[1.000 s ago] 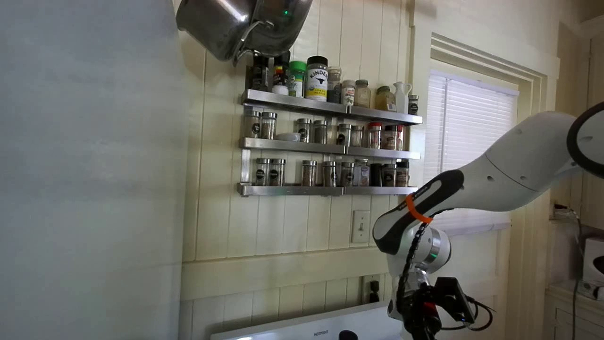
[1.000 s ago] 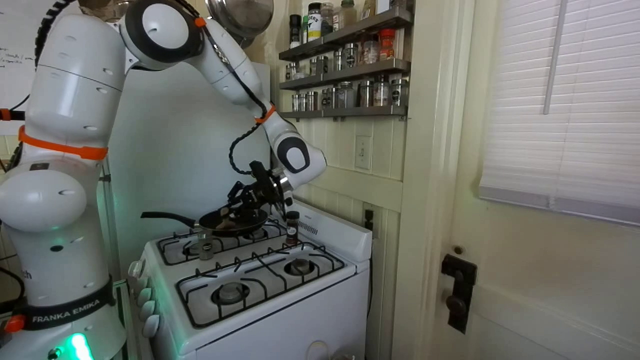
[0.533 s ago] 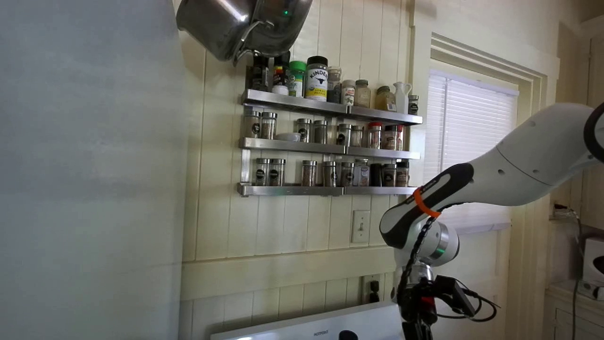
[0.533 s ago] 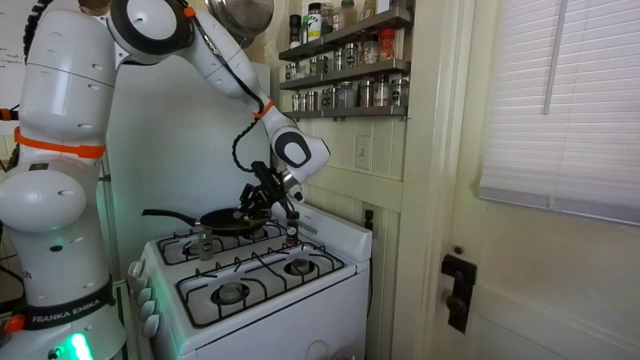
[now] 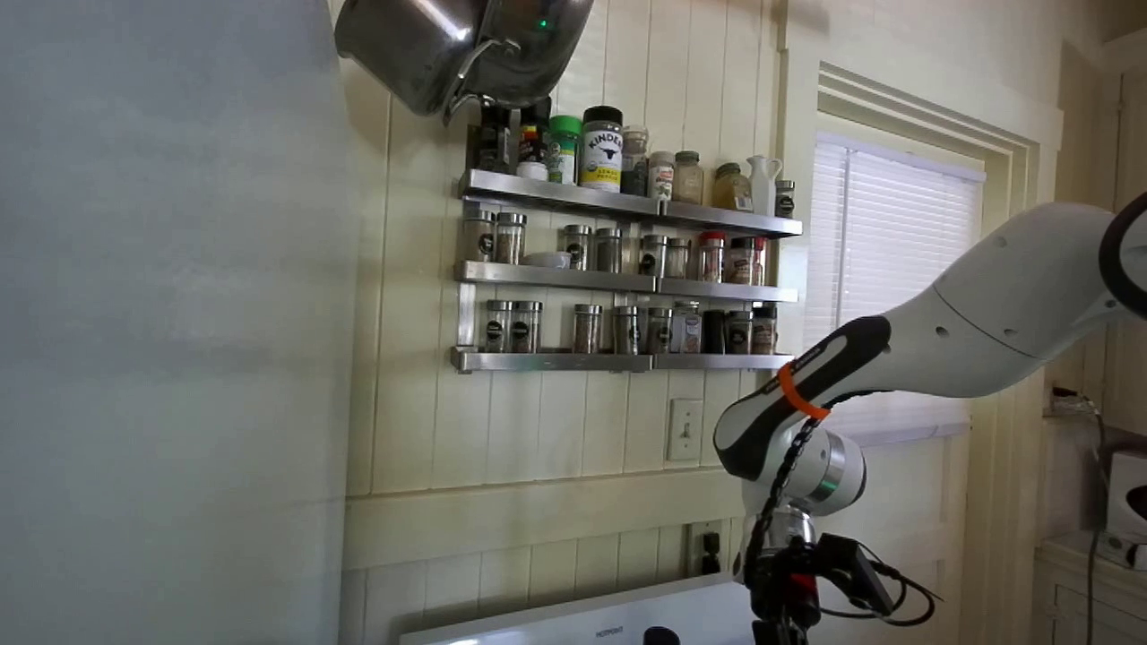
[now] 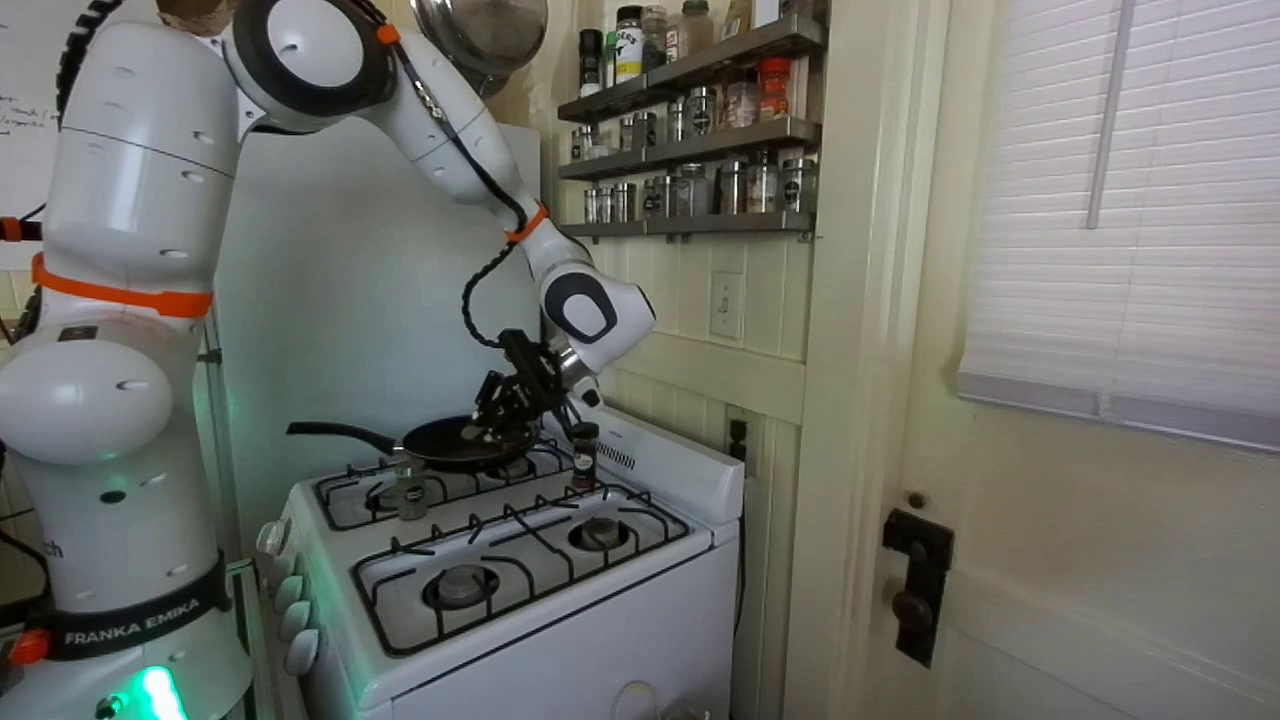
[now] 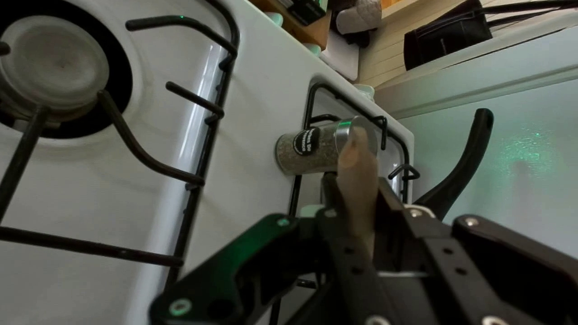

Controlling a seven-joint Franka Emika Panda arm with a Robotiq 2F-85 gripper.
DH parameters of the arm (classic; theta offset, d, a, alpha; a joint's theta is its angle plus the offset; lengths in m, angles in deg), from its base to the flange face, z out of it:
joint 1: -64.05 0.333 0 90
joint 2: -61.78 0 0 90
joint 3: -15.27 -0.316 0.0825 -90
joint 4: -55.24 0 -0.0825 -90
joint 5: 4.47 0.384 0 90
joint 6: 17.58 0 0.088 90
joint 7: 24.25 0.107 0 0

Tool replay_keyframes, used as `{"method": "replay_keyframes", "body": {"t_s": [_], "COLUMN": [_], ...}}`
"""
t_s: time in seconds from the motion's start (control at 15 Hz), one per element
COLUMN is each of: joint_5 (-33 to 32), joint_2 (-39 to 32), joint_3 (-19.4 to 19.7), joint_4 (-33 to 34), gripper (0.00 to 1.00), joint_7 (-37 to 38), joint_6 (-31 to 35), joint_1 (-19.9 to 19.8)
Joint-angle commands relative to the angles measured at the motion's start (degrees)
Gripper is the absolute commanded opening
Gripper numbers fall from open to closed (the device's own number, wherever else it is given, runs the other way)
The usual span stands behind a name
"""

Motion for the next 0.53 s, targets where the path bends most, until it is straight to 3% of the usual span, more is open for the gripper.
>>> {"method": "replay_keyframes", "body": {"t_s": [0.0,0.47], "joint_5": [1.0,2.4], "joint_2": [-2.6,-7.4], "joint_3": [-1.0,-4.0], "joint_4": [1.2,5.7], "gripper": [0.05,0.05], "joint_7": [-1.5,-8.0], "joint_6": [1.6,-0.5], "joint_1": [0.1,0.3]}}
